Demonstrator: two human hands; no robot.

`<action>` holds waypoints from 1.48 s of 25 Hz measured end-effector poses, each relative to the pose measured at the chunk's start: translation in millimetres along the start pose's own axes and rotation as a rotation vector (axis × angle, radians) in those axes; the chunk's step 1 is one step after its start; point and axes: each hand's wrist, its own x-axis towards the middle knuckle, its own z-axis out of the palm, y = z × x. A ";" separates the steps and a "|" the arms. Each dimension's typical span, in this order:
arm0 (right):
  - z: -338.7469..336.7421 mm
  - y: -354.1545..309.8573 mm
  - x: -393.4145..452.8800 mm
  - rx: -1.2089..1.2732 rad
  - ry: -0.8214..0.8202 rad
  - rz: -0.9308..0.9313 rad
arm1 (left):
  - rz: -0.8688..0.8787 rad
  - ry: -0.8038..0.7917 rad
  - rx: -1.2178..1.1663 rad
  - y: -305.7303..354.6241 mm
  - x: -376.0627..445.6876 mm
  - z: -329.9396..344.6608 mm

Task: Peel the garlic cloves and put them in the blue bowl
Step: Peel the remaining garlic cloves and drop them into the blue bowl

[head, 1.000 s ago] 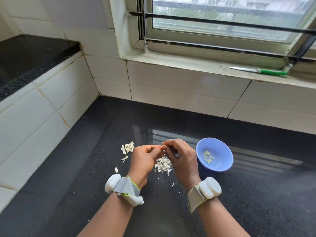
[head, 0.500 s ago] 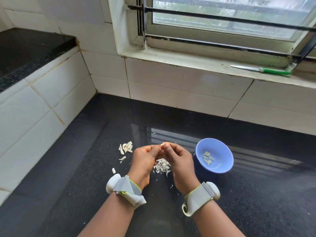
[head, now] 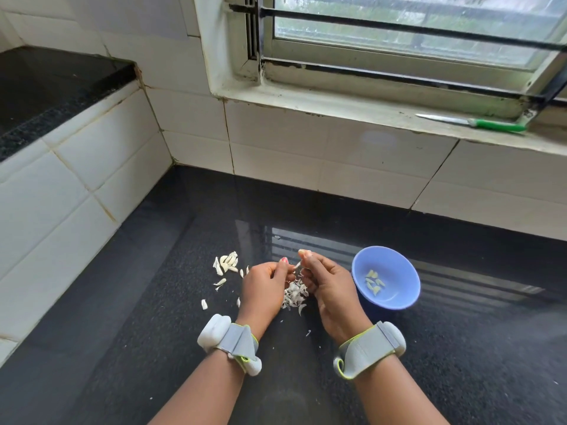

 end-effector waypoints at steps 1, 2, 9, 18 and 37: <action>-1.5 -0.4 -0.9 -0.078 0.008 -0.072 | 0.024 0.007 0.014 0.7 0.9 0.1; -2.6 -0.9 -1.6 -0.153 0.017 -0.137 | 0.049 0.021 0.018 0.9 2.2 0.2; -10.7 2.1 2.2 -0.470 0.102 -0.313 | 0.018 0.001 -0.206 5.7 2.3 1.7; -5.2 2.5 2.1 -0.217 -0.045 -0.129 | 0.043 -0.006 -0.073 3.2 9.9 0.8; -10.6 -0.8 7.6 -0.809 0.014 -0.382 | 0.213 0.195 0.160 7.4 -0.9 0.8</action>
